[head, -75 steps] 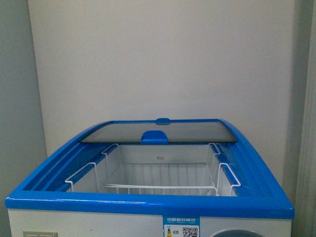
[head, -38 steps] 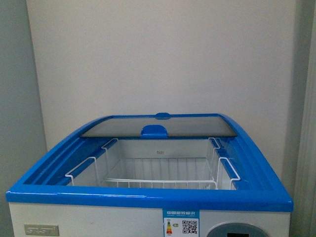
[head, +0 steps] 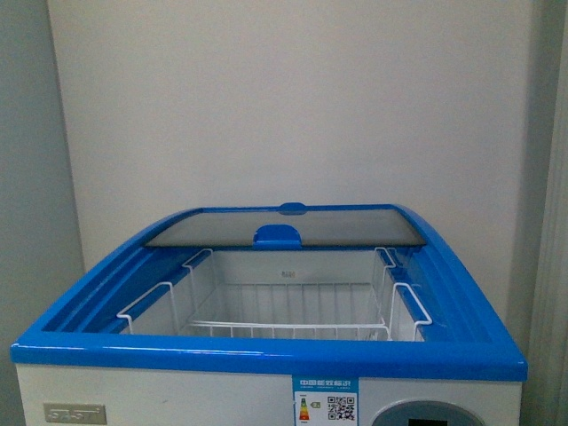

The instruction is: Put drink in fridge

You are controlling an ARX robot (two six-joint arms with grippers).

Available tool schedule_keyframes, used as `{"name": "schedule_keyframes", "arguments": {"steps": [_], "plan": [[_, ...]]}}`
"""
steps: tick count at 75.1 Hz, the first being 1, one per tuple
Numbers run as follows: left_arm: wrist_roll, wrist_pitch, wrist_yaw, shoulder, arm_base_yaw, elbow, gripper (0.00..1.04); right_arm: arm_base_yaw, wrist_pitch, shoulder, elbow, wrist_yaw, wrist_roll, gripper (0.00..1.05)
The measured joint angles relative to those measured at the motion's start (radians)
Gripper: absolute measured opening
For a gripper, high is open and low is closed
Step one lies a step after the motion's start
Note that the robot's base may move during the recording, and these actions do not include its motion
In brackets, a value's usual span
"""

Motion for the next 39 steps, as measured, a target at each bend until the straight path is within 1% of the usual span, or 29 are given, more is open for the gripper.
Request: {"name": "schedule_keyframes", "arguments": {"steps": [5, 6, 9, 10, 15, 39], "plan": [[0.0, 0.0, 0.0, 0.0, 0.0, 0.0, 0.88, 0.0, 0.0, 0.0, 0.0, 0.0, 0.0, 0.97], [0.0, 0.0, 0.0, 0.0, 0.0, 0.0, 0.91, 0.0, 0.0, 0.0, 0.0, 0.0, 0.0, 0.97], [0.0, 0.0, 0.0, 0.0, 0.0, 0.0, 0.98, 0.0, 0.0, 0.0, 0.0, 0.0, 0.0, 0.97], [0.001, 0.0, 0.0, 0.0, 0.0, 0.0, 0.98, 0.0, 0.0, 0.0, 0.0, 0.0, 0.0, 0.97], [0.0, 0.0, 0.0, 0.0, 0.0, 0.0, 0.96, 0.0, 0.0, 0.0, 0.0, 0.0, 0.0, 0.97], [0.001, 0.0, 0.0, 0.0, 0.0, 0.0, 0.97, 0.0, 0.0, 0.0, 0.0, 0.0, 0.0, 0.97]]}}
